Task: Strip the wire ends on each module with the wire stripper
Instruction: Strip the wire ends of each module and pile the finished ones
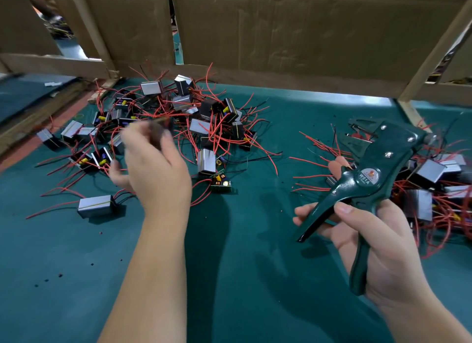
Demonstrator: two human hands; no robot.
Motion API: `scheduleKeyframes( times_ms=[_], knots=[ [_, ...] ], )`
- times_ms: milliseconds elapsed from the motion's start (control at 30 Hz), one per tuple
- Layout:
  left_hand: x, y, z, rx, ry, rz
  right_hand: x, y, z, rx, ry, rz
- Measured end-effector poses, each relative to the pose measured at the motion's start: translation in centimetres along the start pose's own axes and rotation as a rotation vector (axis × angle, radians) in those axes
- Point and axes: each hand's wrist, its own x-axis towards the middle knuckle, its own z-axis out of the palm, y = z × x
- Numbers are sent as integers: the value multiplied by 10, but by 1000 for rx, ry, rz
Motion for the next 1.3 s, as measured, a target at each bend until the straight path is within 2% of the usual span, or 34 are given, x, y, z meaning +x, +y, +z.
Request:
scheduleKeyframes(
  times_ms=[33,100,167,200,267,333,467,667,800,900,967,1100,1200,1300],
  knots=[
    [0,4,-4,-141,62,94,0,0,0,-1,1,4],
    [1,12,-7,-509,-41,172,-1,0,-1,-7,-2,12],
    [-1,24,-6,-813,-291,0,0,1,-1,1,-2,31],
    [-3,30,-5,-879,-411,-131,0,1,-2,10,-5,44],
    [-10,38,-4,-865,-621,-335,0,1,-2,27,-15,65],
    [-16,40,-3,-835,-775,-408,0,0,-1,38,-21,76],
    [-27,39,-3,-719,-960,-200,-2,-3,4,93,-40,132],
    [-34,48,-6,-838,-1031,-233,3,-12,4,296,-261,412],
    [-35,54,-8,-829,-1065,-214,4,-12,5,308,-255,558],
    [-35,54,-10,-835,-1140,-152,4,-15,5,333,-320,627],
    [-35,54,-13,-836,-1184,-100,5,-19,5,390,-425,660],
    [-33,51,-13,-799,-1184,-66,3,-27,6,473,-613,694],
    [-31,44,-11,-753,-1128,-68,4,-24,5,429,-622,708],
    [-29,40,-8,-694,-1040,-50,5,-18,0,375,-515,689]
  ],
)
